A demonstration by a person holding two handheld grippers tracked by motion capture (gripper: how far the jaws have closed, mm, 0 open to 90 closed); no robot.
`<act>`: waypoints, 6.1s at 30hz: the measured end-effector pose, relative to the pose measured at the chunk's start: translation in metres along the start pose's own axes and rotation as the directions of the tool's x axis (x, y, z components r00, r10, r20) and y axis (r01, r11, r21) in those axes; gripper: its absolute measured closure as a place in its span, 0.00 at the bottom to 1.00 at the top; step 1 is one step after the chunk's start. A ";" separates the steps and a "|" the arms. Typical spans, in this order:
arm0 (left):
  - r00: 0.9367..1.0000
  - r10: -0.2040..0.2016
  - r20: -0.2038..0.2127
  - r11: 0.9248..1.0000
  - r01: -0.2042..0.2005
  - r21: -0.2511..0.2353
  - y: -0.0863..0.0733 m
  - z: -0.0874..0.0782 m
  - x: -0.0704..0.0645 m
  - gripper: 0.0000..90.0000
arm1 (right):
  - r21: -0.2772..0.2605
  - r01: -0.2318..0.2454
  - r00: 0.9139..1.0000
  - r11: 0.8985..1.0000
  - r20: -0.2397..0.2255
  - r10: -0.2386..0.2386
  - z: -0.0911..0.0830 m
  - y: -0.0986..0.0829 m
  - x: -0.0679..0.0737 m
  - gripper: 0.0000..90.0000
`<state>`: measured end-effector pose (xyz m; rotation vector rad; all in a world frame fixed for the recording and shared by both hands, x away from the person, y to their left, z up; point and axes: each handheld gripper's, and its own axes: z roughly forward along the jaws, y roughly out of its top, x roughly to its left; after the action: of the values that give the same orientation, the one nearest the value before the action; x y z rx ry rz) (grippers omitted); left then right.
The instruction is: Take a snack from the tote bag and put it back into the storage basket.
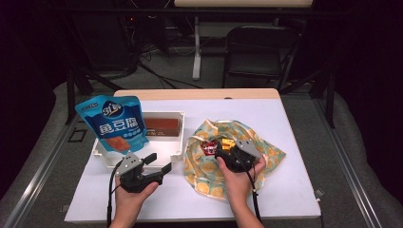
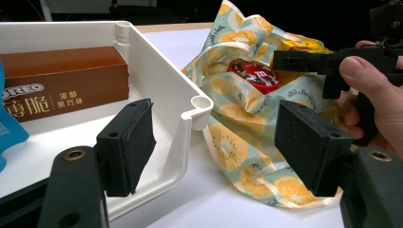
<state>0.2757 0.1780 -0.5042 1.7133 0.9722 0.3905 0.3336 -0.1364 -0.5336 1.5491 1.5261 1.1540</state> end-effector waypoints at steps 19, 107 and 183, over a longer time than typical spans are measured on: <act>1.000 0.008 0.018 1.000 -0.008 0.011 -0.002 0.005 -0.004 0.33 | 0.036 0.055 0.995 0.998 -0.081 -0.052 -0.004 0.004 -0.015 0.26; 0.921 0.180 0.344 0.983 -0.156 -0.095 0.030 0.090 -0.078 0.50 | -0.006 0.168 0.856 0.986 -0.495 -0.149 -0.087 0.067 0.044 0.28; 1.000 -0.013 -0.028 1.000 0.013 -0.021 -0.009 0.062 0.076 0.56 | 0.071 0.095 0.904 0.993 -0.424 -0.056 -0.079 0.018 -0.072 0.09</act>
<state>0.3601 0.1974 -0.5508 1.6860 0.9960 0.4161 0.2736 -0.2187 -0.4965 1.3362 1.9246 1.4597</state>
